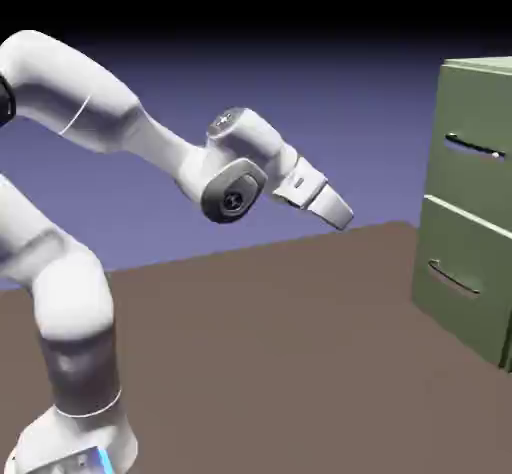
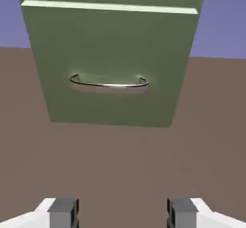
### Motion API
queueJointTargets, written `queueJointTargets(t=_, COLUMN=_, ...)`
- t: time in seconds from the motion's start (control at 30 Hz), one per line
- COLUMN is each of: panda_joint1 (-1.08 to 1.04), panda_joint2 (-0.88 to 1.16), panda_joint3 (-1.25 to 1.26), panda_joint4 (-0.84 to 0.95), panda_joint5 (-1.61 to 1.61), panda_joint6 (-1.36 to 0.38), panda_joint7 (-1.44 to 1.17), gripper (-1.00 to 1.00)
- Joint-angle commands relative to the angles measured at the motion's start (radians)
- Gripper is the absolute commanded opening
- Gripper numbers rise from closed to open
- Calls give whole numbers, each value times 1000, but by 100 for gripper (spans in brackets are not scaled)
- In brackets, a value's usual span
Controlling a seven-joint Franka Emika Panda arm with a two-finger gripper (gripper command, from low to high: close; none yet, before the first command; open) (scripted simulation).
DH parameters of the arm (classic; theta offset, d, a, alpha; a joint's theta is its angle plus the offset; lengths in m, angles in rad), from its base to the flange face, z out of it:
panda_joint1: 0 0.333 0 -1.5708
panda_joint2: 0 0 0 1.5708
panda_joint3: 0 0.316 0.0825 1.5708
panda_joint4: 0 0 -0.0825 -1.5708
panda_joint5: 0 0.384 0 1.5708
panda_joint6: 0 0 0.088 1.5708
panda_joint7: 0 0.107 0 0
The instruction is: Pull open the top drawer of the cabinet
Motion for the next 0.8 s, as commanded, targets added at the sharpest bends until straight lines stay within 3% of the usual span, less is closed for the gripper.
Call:
queueJointTargets(t=0.0, panda_joint1=-17, panda_joint2=21, panda_joint3=22, panda_joint4=17, panda_joint5=-44, panda_joint6=-7, panda_joint7=-42, gripper=0)
queueJointTargets(t=0.77, panda_joint1=-402, panda_joint2=514, panda_joint3=524, panda_joint4=414, panda_joint5=-1044, panda_joint6=-162, panda_joint7=-996, gripper=0)
